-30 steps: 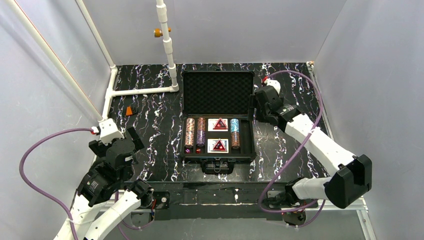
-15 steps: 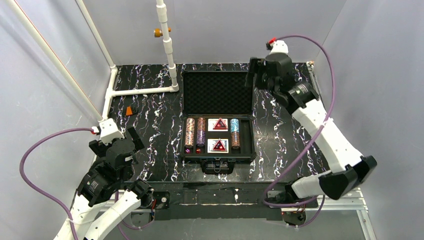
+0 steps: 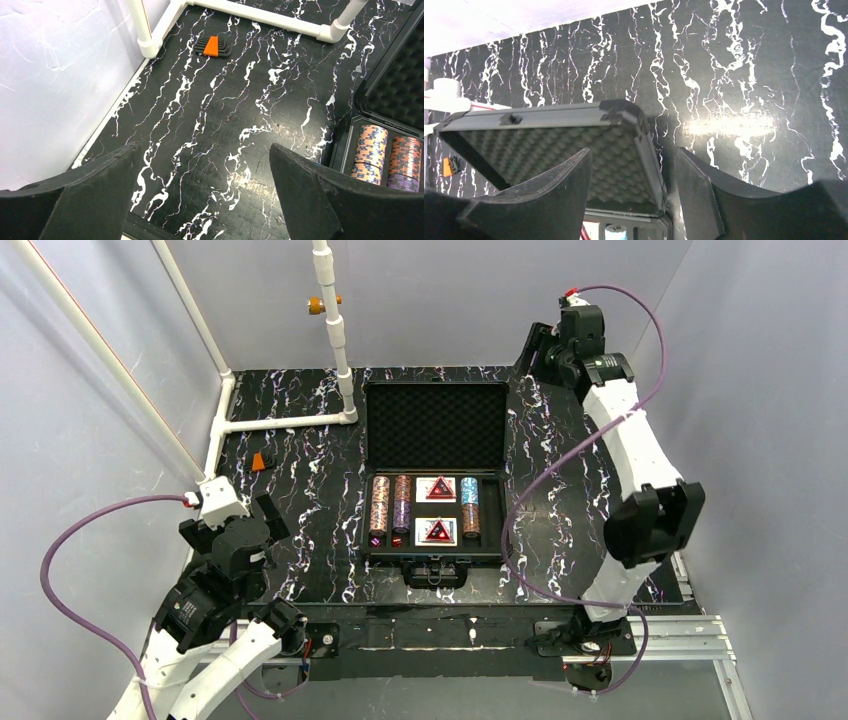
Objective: Pack up texas hold em set
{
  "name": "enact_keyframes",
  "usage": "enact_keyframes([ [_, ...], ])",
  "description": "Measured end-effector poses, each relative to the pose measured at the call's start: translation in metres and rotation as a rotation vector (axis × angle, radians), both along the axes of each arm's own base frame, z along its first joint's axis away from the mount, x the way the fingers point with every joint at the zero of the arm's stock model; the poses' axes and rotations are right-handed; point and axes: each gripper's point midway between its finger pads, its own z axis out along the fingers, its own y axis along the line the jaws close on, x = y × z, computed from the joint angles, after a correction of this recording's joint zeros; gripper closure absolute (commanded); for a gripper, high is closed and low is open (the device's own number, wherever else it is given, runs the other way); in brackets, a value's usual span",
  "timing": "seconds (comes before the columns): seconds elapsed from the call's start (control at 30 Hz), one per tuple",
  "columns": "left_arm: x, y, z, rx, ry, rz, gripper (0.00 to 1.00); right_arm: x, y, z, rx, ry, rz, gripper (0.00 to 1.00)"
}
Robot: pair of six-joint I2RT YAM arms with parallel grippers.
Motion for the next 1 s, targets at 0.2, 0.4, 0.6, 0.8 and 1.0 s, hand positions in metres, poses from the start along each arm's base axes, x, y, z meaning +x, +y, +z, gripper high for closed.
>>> enact_keyframes([
  [0.2,0.002,-0.002,0.0,0.001,0.004,-0.006,0.02,0.047,-0.016,-0.042,0.055,0.092,0.012,0.38],
  [0.4,0.004,-0.004,-0.001,0.009,0.013,-0.015,0.02,0.074,-0.026,-0.069,0.114,0.163,0.048,0.45],
  [0.6,0.005,-0.006,0.0,0.008,0.012,-0.023,0.02,0.097,-0.022,-0.091,0.187,0.204,0.123,0.52],
  [0.8,0.006,-0.007,0.0,0.007,0.011,-0.024,0.02,0.098,-0.017,-0.131,0.242,0.299,0.161,0.62],
  [1.0,0.006,-0.007,0.0,0.007,0.014,-0.028,0.02,0.101,-0.01,-0.147,0.268,0.331,0.187,0.77],
])
